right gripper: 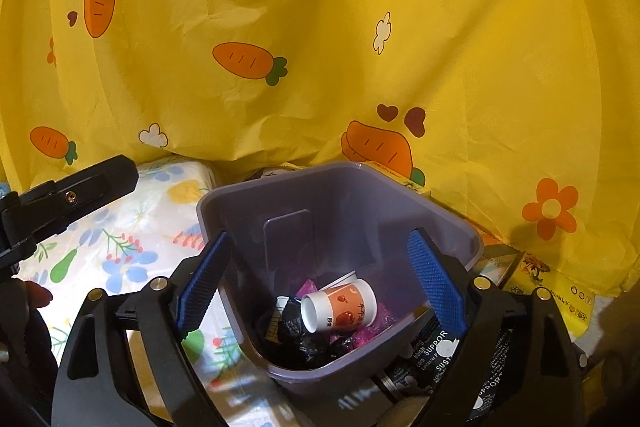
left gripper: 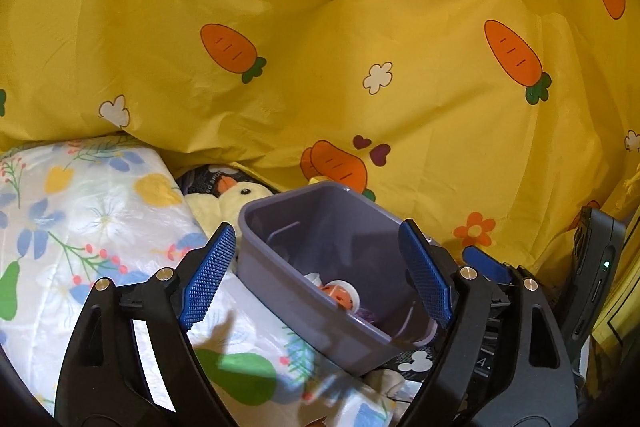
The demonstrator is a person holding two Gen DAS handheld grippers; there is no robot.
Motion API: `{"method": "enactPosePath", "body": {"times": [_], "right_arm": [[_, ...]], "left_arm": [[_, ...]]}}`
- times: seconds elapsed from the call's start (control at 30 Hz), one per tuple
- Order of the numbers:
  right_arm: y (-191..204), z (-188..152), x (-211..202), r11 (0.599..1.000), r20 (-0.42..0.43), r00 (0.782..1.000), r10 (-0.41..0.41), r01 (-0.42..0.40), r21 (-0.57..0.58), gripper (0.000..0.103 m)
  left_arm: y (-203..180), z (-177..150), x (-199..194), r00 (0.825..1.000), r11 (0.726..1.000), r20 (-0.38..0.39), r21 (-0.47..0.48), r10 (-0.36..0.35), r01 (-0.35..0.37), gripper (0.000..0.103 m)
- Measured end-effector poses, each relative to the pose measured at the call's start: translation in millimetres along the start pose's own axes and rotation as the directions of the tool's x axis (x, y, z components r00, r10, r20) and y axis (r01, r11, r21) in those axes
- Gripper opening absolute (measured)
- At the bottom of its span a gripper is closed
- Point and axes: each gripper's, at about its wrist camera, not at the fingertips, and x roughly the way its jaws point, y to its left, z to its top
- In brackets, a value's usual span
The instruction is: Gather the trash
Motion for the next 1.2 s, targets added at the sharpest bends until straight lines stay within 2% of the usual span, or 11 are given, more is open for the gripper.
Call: {"method": "enactPosePath", "body": {"times": [0.1,0.17,0.3,0.53,0.7,0.83,0.97,1.13,1.2], "right_arm": [[7.5,-1.7,-4.8,1.0,0.011,1.0,-0.019,0.019,-0.019,0.09],[15.1,-4.3,-10.8,0.998,0.034,0.998,-0.045,0.046,-0.037,0.098],[30.7,-9.3,-23.6,0.997,0.051,0.998,-0.031,0.035,-0.065,0.098],[57.0,-24.8,-57.1,0.994,0.09,0.995,-0.045,0.053,-0.091,0.098],[79.8,-40.5,-84.4,0.991,0.122,0.992,-0.038,0.053,-0.122,0.098],[94.7,-54.4,-102.3,0.991,0.121,0.993,0.0,0.016,-0.129,0.098],[107.0,-66.3,-118.2,0.99,0.135,0.991,0.009,0.009,-0.139,0.098],[113.3,-76.3,-132.4,0.991,0.14,0.989,0.04,-0.022,-0.128,0.098],[113.8,-79.0,-135.3,0.992,0.138,0.989,0.048,-0.031,-0.122,0.098]], "left_arm": [[4.9,-4.1,-15.8,0.998,0.998,0.027,0.021,0.064,-0.065,0.086],[6.8,-7.8,-28.1,0.991,0.992,0.052,0.039,0.121,-0.123,0.089],[11.7,-17.9,-55.0,0.972,0.974,0.095,0.057,0.214,-0.22,0.096],[15.2,-41.8,-101.3,0.918,0.921,0.15,0.081,0.366,-0.38,0.097],[22.6,-64.1,-136.0,0.896,0.904,0.159,0.047,0.414,-0.426,0.097],[27.5,-84.5,-158.8,0.866,0.873,0.157,0.044,0.475,-0.486,0.097],[38.2,-101.2,-184.2,0.854,0.865,0.154,-0.002,0.496,-0.502,0.097],[41.2,-114.2,-210.8,0.814,0.827,0.166,-0.018,0.557,-0.562,0.097],[42.3,-117.6,-218.6,0.809,0.823,0.165,-0.027,0.564,-0.567,0.097]]}}
